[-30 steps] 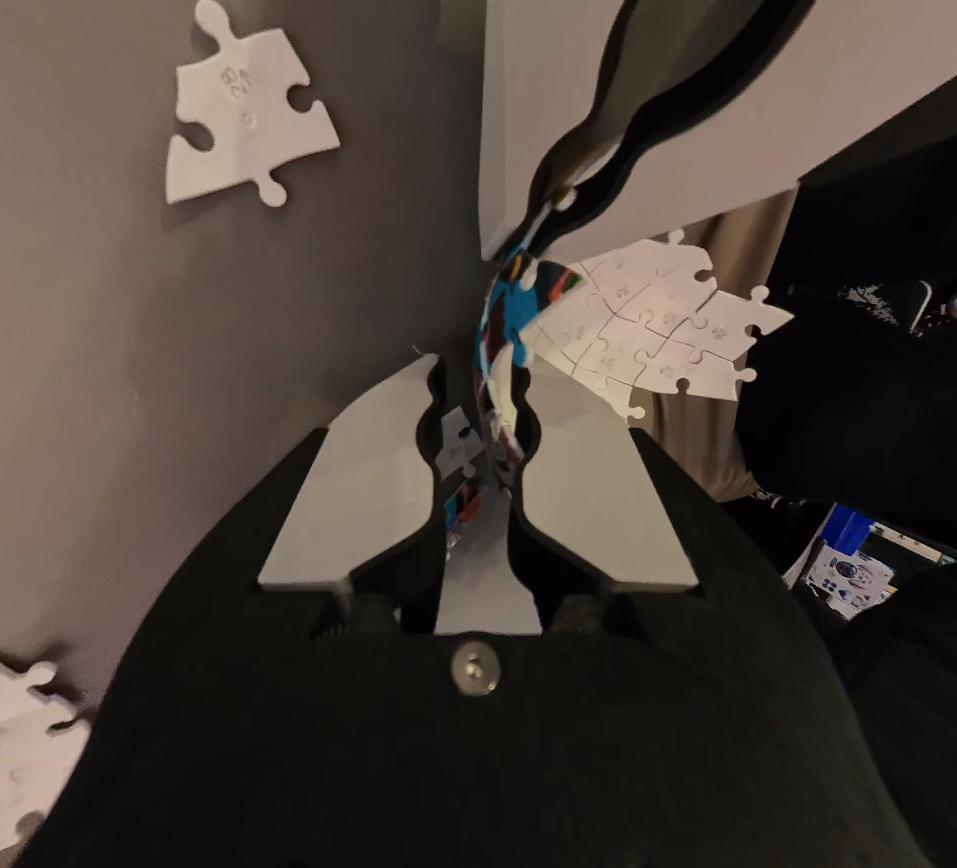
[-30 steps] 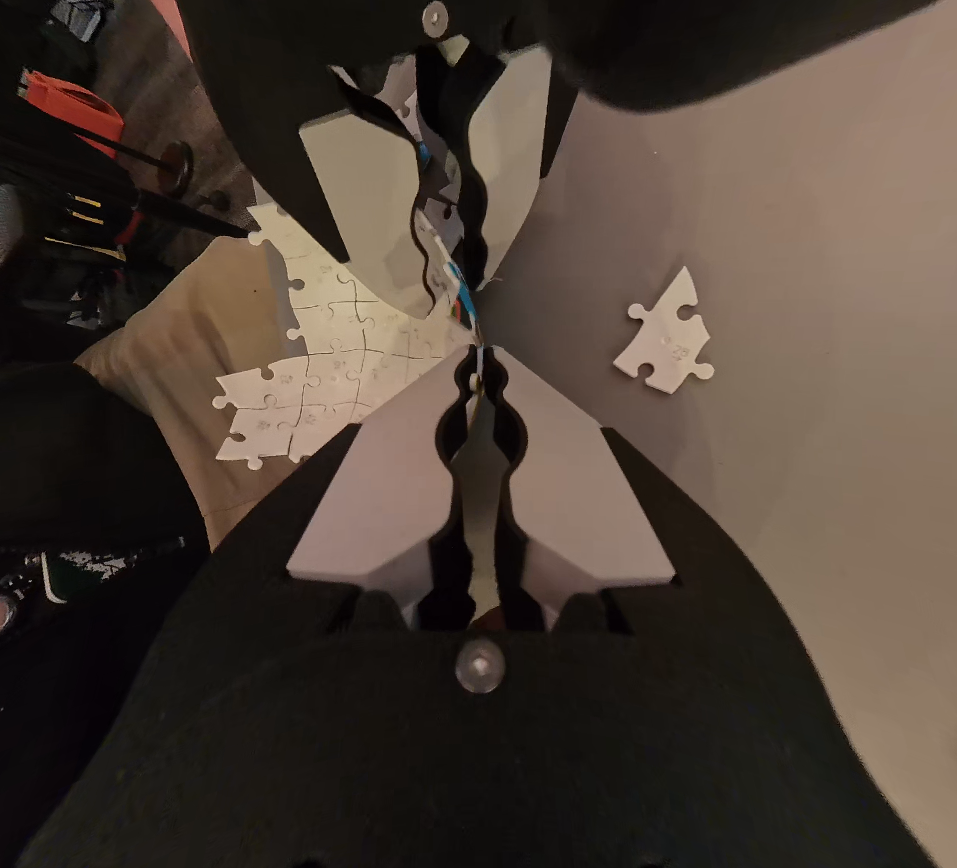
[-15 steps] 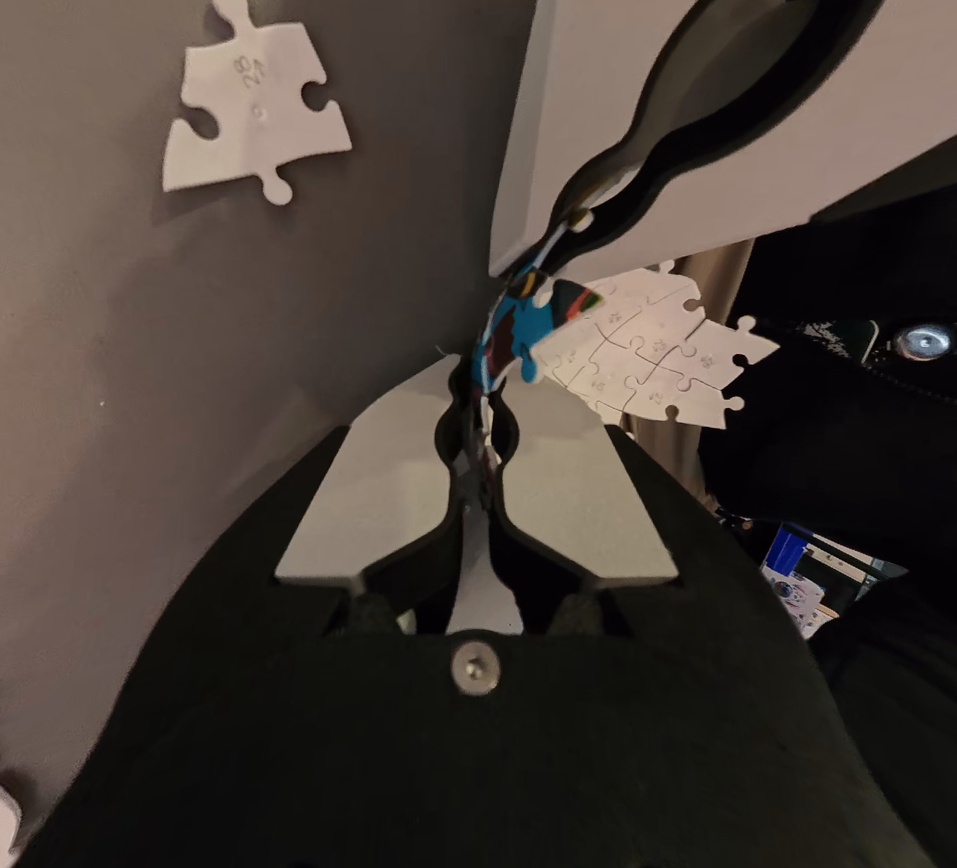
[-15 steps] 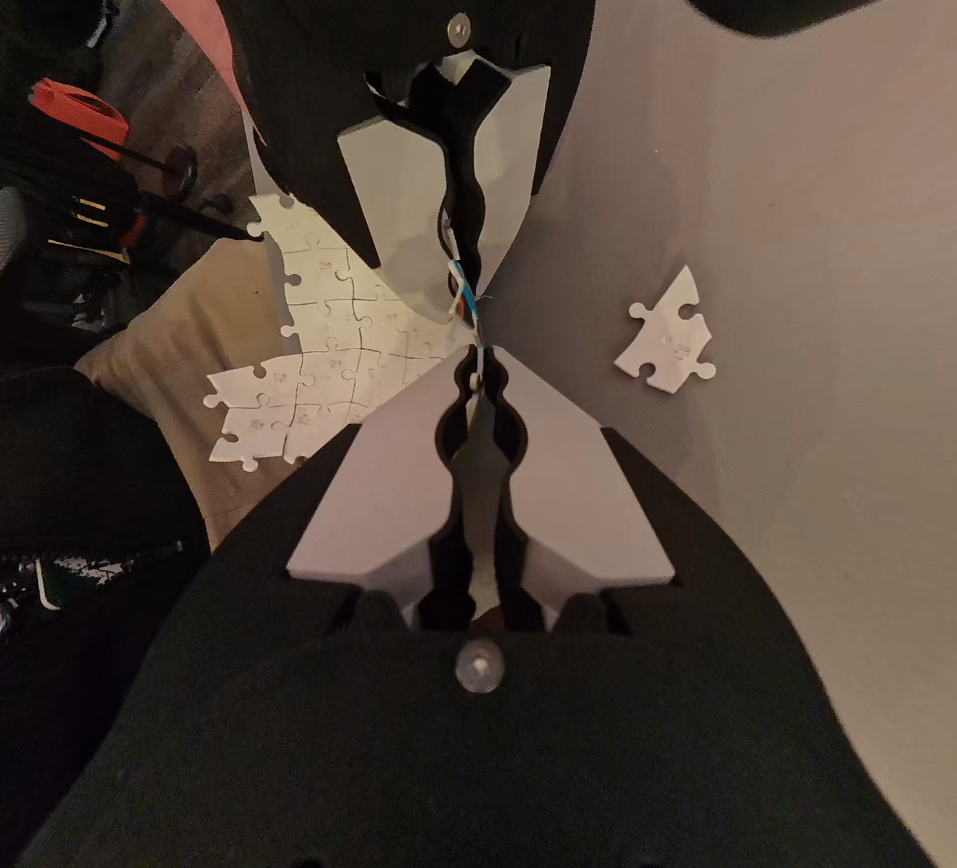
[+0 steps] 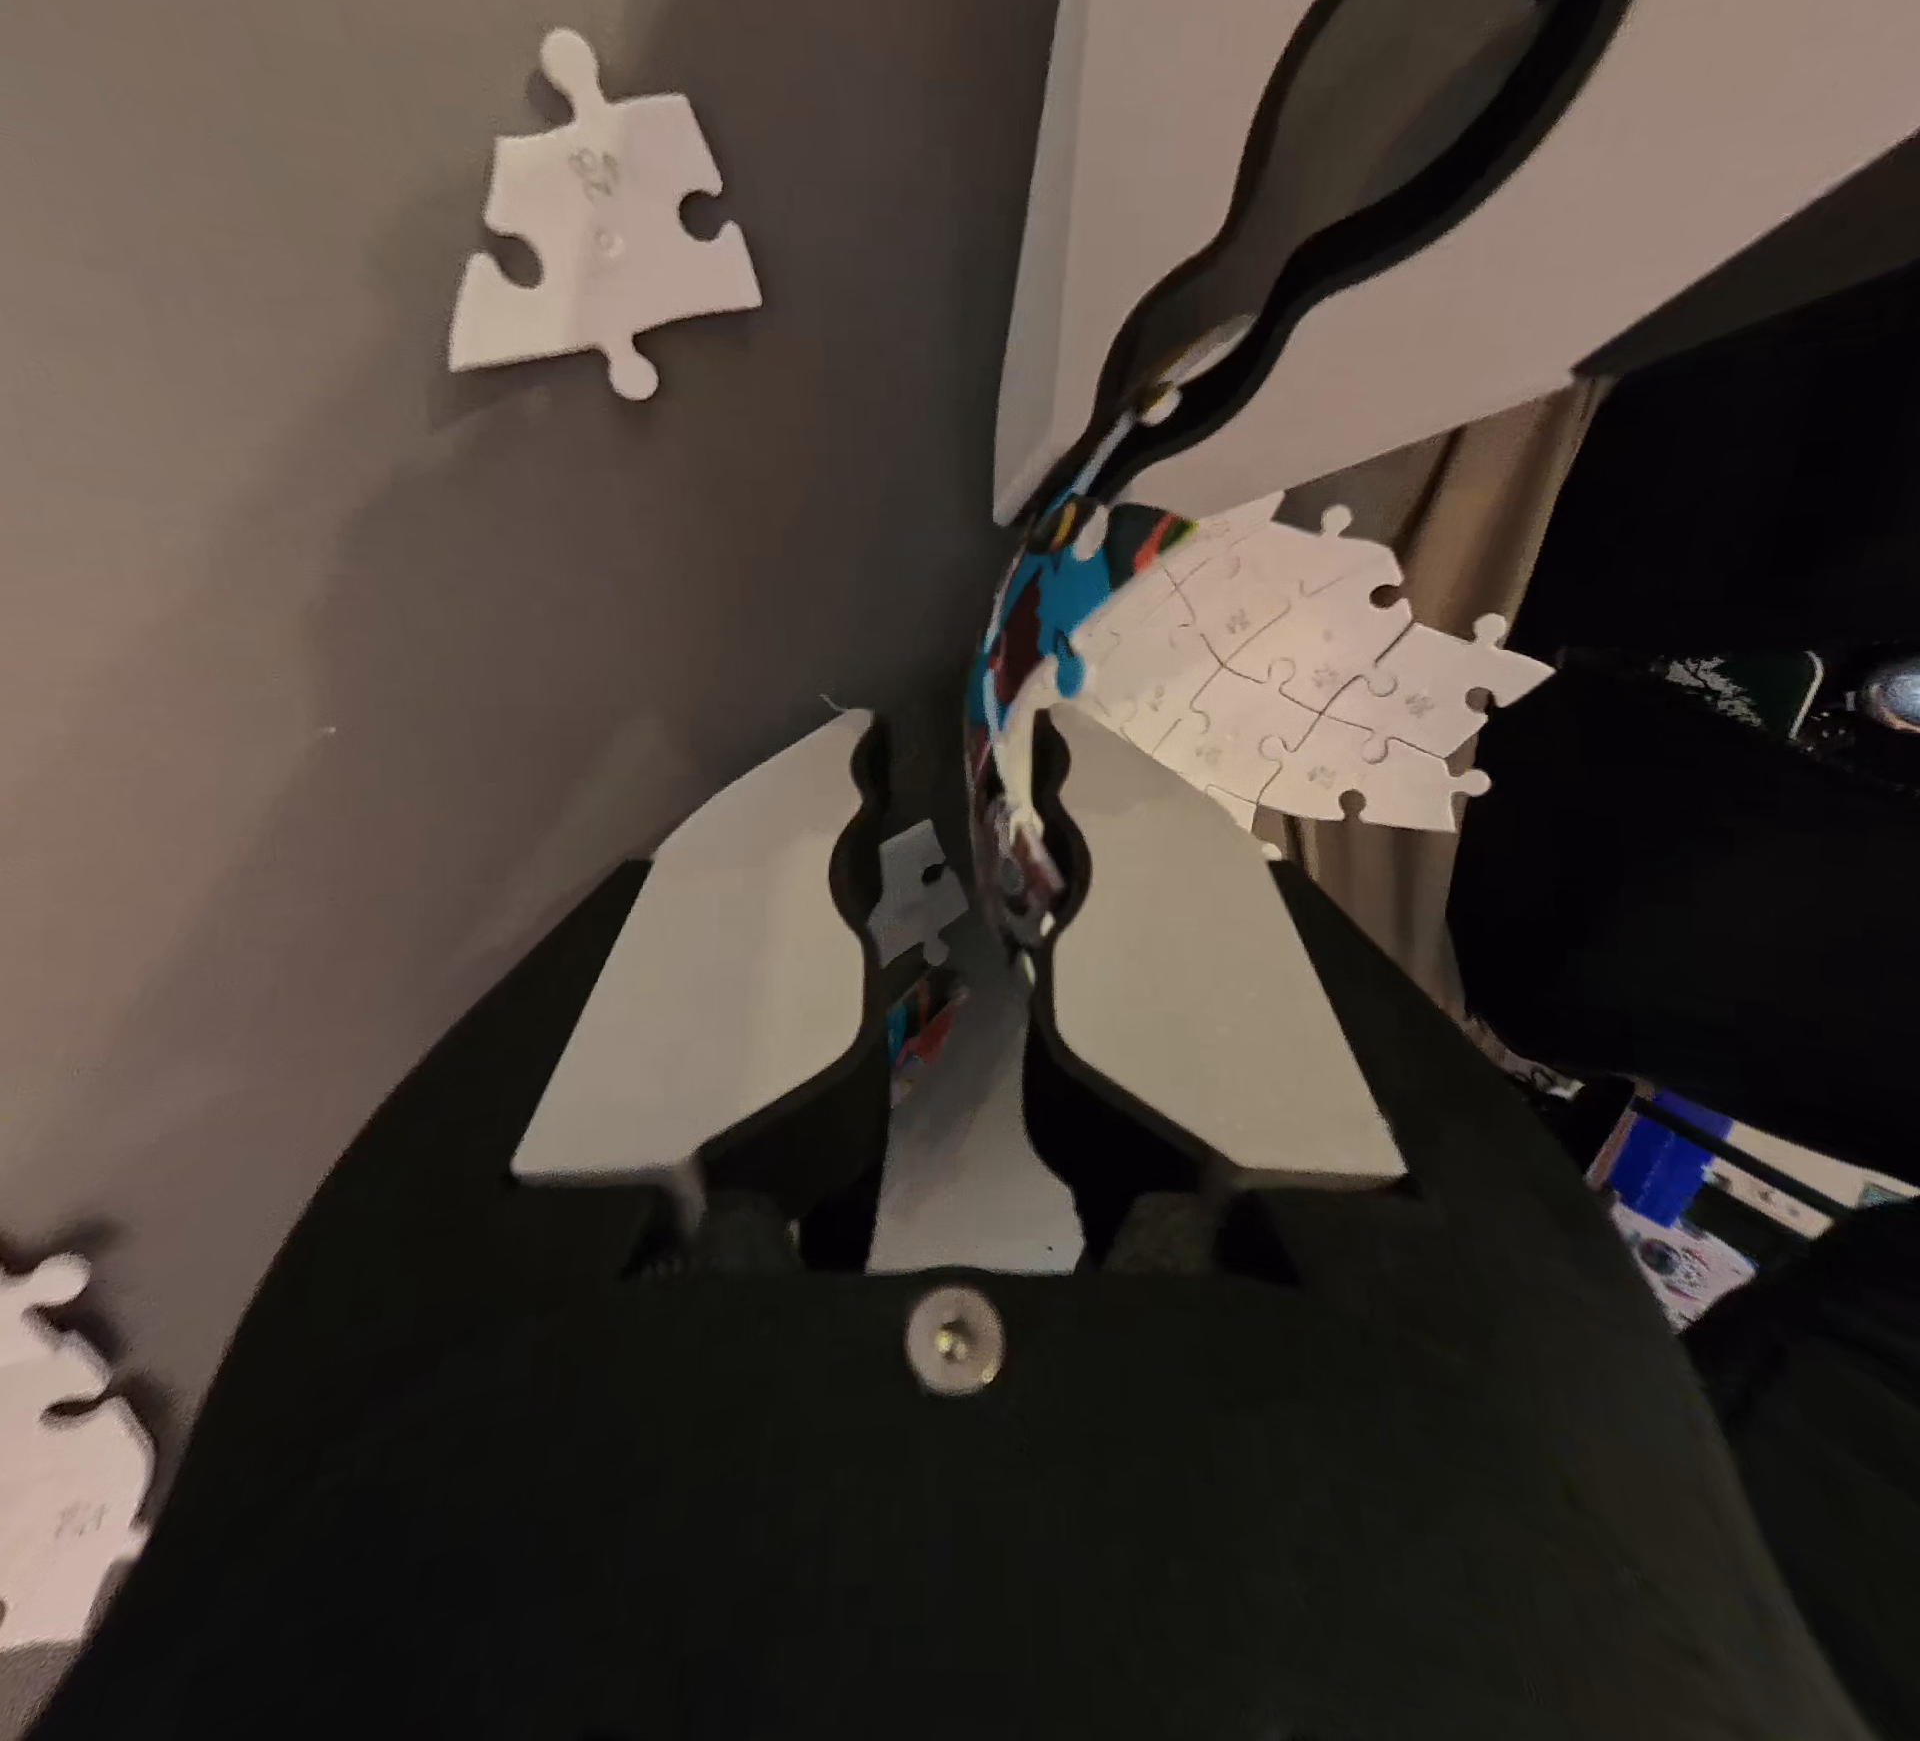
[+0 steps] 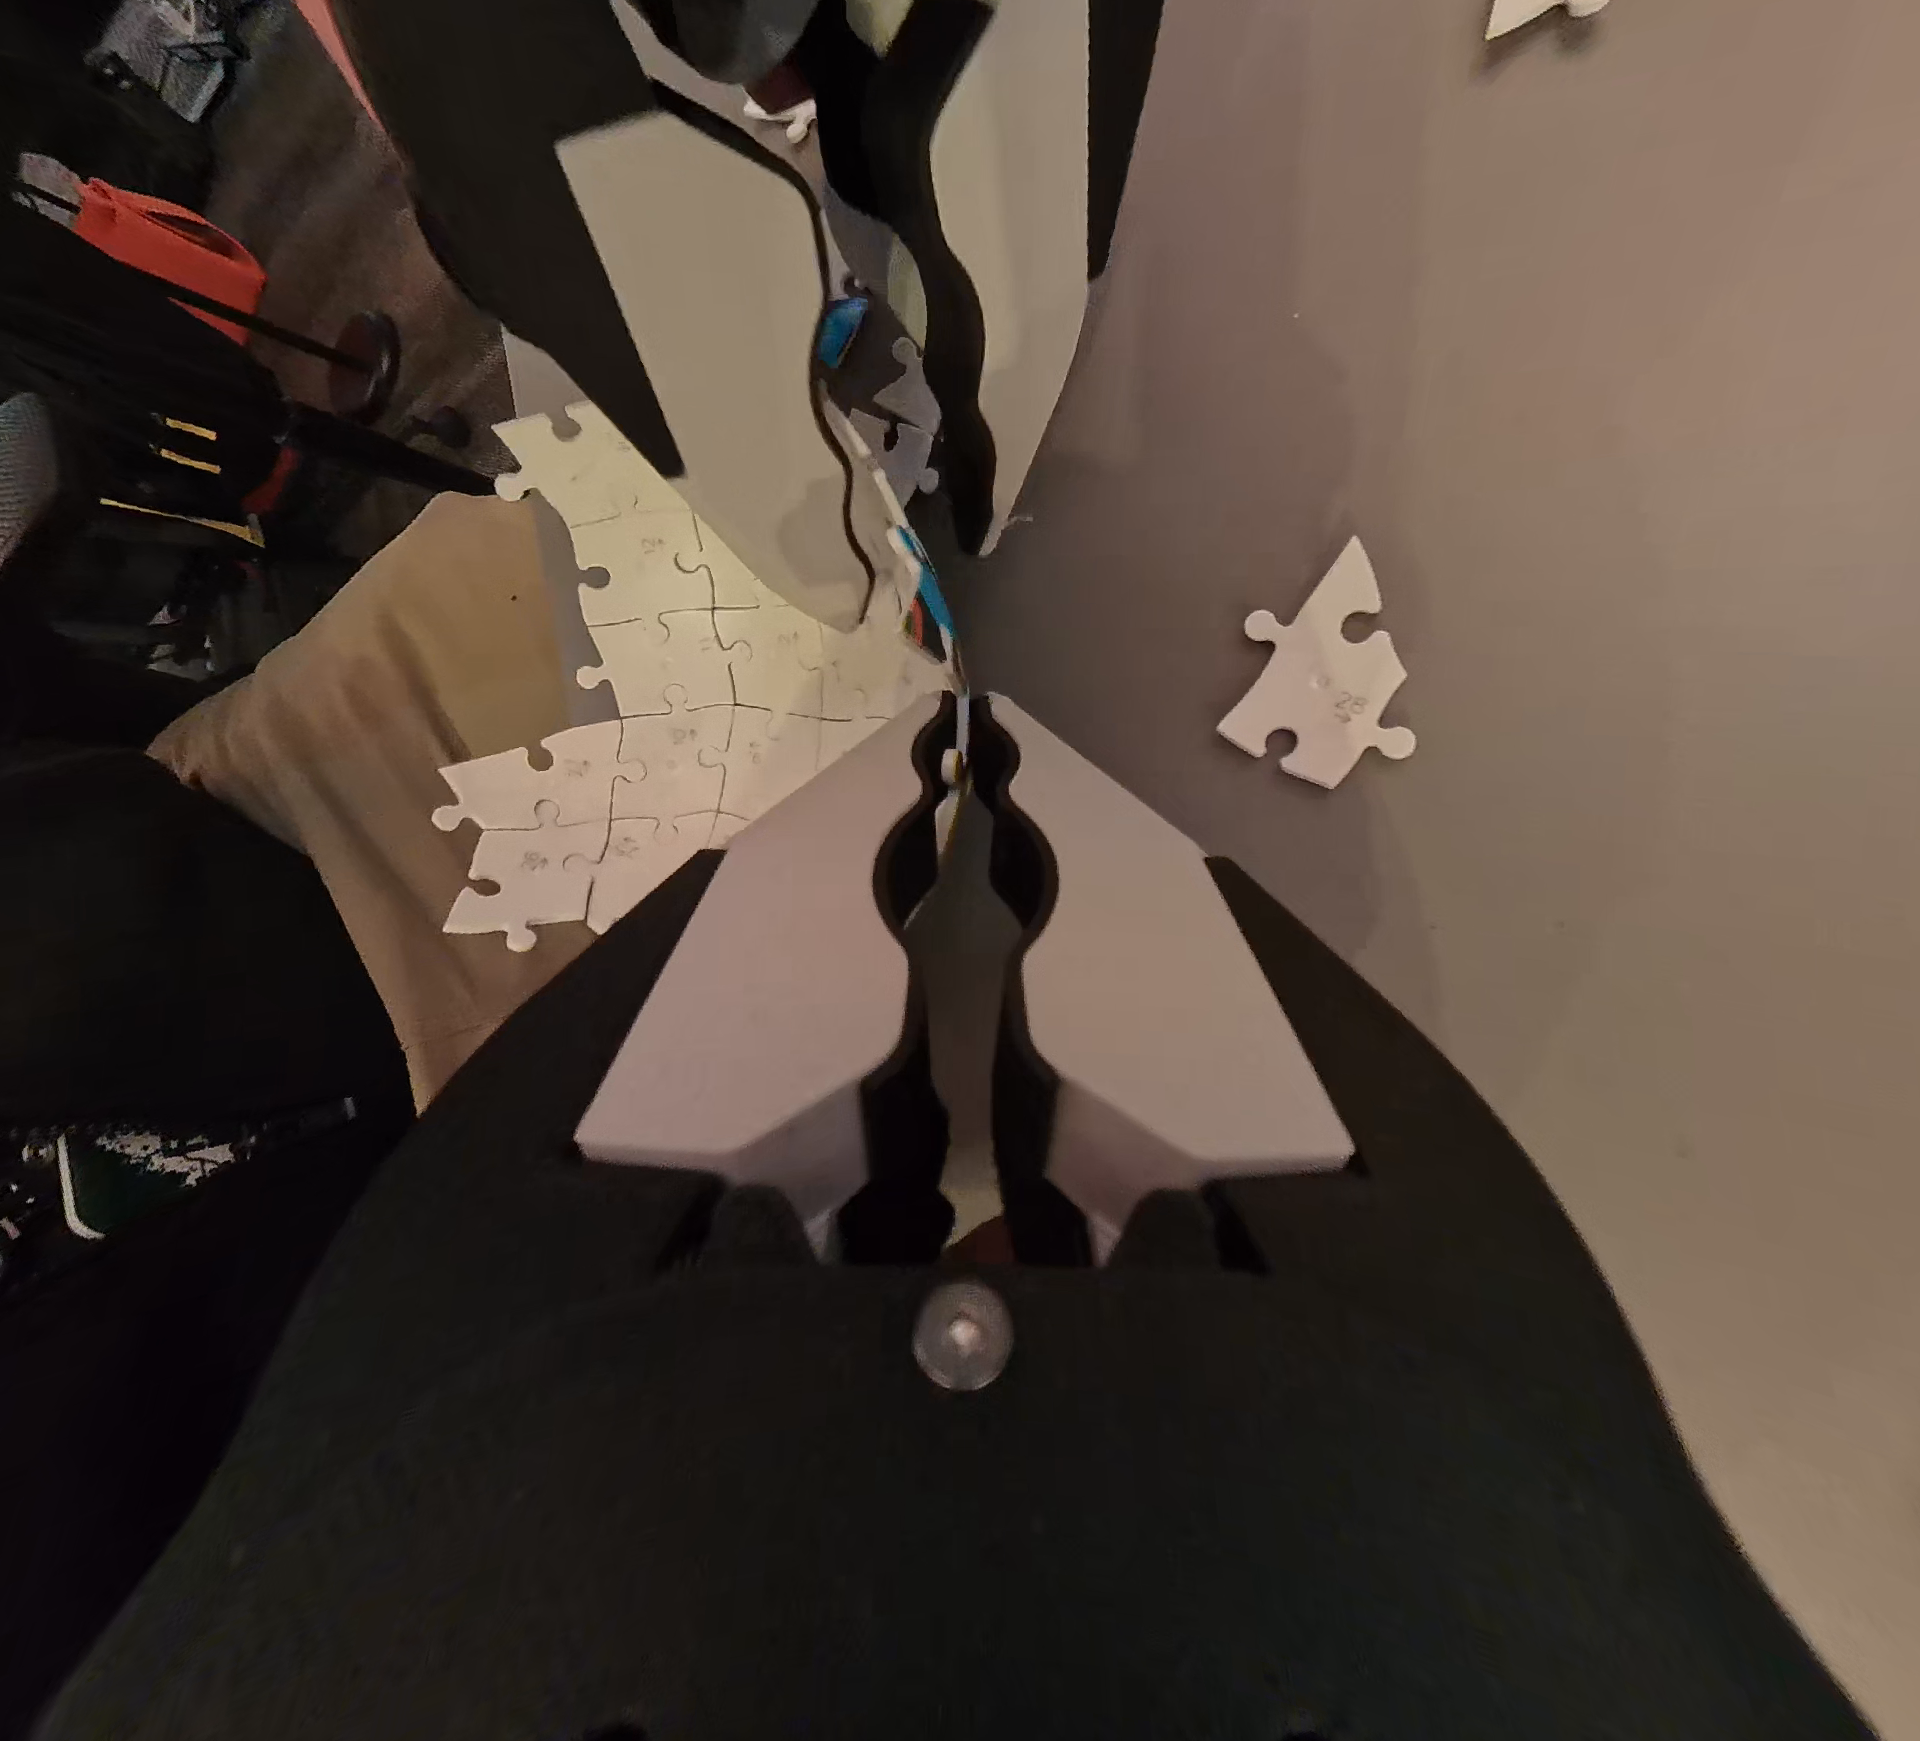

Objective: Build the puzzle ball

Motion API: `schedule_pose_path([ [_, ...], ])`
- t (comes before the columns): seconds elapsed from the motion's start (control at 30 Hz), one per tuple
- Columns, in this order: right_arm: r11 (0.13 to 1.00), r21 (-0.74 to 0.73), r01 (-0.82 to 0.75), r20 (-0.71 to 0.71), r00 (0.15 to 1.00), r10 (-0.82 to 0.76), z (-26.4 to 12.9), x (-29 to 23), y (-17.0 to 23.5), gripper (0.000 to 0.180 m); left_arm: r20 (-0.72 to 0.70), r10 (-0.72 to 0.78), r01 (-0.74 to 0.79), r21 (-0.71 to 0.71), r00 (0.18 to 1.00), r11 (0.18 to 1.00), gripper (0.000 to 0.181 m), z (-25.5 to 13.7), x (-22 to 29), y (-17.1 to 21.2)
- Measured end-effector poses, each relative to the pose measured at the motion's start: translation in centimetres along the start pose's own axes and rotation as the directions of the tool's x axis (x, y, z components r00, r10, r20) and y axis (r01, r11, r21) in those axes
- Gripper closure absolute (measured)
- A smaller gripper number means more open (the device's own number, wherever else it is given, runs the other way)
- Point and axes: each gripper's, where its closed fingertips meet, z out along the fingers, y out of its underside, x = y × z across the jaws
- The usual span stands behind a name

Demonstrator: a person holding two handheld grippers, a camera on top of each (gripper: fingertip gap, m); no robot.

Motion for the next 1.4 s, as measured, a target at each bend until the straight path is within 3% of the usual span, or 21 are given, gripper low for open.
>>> schedule_pose_path([
  [0.2,1.000,0.006,0.005,0.002,1.000,-0.005,0.0,0.0,0.0,0.179,0.035,0.008,-0.010,0.071,0.999,0.997,0.151,-1.7,0.3,0.0],
  [0.37,0.999,0.022,0.023,0.008,1.000,-0.023,-0.1,-0.1,-0.2,0.179,0.053,-0.007,-0.005,0.210,0.999,0.978,0.144,-3.4,0.7,0.0],
  [0.57,0.998,0.050,0.040,0.010,0.999,-0.040,-0.1,-0.2,-0.6,0.179,0.075,-0.067,0.032,0.396,0.995,0.918,0.109,-3.5,1.8,0.4],
  [0.67,0.997,0.066,0.049,0.008,0.999,-0.050,0.0,-0.4,-0.8,0.178,0.124,-0.119,0.048,0.468,0.985,0.882,0.103,-3.0,1.4,-0.1],
  [0.87,0.993,0.102,0.056,0.008,0.998,-0.057,-0.1,-0.6,-1.3,0.178,0.227,-0.180,0.059,0.455,0.957,0.888,0.130,-0.8,0.4,0.3],
  [1.03,0.993,0.109,0.052,0.011,0.999,-0.053,0.0,-0.5,-1.4,0.178,0.249,-0.193,0.053,0.479,0.949,0.876,0.166,-1.5,0.0,-0.1],
  [1.4,0.992,0.109,0.057,0.017,0.998,-0.059,0.0,-0.7,-1.4,0.179,0.211,-0.192,0.091,0.411,0.958,0.907,0.174,-0.9,0.3,0.2],
])
